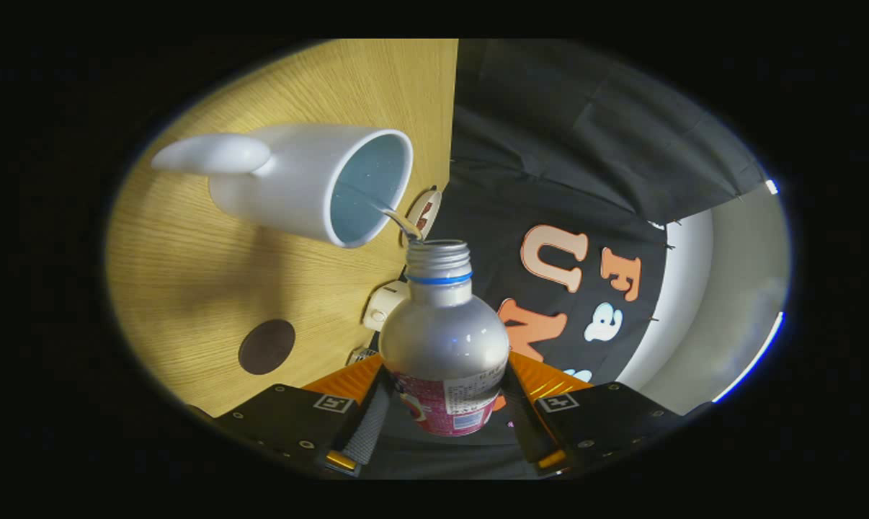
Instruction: Take the bottle from table, then pour the juice into the cup, finally place the bottle on the coaster
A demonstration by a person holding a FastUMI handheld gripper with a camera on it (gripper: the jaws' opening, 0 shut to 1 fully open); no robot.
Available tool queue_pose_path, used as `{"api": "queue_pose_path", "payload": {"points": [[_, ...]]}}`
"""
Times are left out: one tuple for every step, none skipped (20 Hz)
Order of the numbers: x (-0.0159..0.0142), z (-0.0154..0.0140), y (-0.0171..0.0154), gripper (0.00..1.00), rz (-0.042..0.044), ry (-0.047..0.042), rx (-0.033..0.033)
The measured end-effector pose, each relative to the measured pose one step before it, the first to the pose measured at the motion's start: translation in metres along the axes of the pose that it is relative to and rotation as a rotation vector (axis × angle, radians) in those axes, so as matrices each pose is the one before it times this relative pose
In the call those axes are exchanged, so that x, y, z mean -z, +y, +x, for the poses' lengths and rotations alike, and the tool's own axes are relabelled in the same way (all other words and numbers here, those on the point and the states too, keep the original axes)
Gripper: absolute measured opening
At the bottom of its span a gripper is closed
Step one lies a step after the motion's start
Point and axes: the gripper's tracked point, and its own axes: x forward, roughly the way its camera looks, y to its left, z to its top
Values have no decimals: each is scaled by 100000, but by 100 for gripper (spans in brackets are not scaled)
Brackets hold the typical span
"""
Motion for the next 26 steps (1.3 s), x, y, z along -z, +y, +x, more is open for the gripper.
{"api": "queue_pose_path", "payload": {"points": [[-40, -2, 64, 77, 239, -38, -121], [19, -38, 110, 77, -105, 173, 77], [14, 4, 1, 77, -213, 81, -27], [77, -14, 20, 77, -364, 202, -26], [62, 5, -4, 77, -785, 201, 225], [-20, 78, -96, 77, -1154, 43, 494], [43, -23, 0, 77, -871, -35, 322], [79, 70, 118, 77, -59, -58, -131], [-11, -6, 91, 77, 369, -131, -352], [-22, 36, -125, 77, -84, -29, 11], [-9, -53, -106, 77, -715, 82, 308], [-70, -123, 11, 77, -676, 16, 258], [-31, 82, 113, 77, -593, -60, -103], [-9, 66, 14, 77, -640, -80, -7], [-32, -11, -138, 77, -1002, -14, 616], [-14, -105, 0, 77, -1066, 55, 282], [-45, 13, 152, 77, -539, 161, -207], [31, 26, 125, 77, -503, 66, -84], [62, 95, 9, 77, -487, 54, -179], [-12, 39, -24, 77, -202, -34, -220], [1, -4, 69, 77, 225, -176, -649], [-95, -2, 97, 77, -19, -114, -389], [-107, -31, -71, 77, -272, -106, -18], [3, -30, 36, 77, -185, -14, -250], [-23, 167, 42, 77, -115, -4, -176], [31, 56, 17, 77, -48, 20, -180]]}}
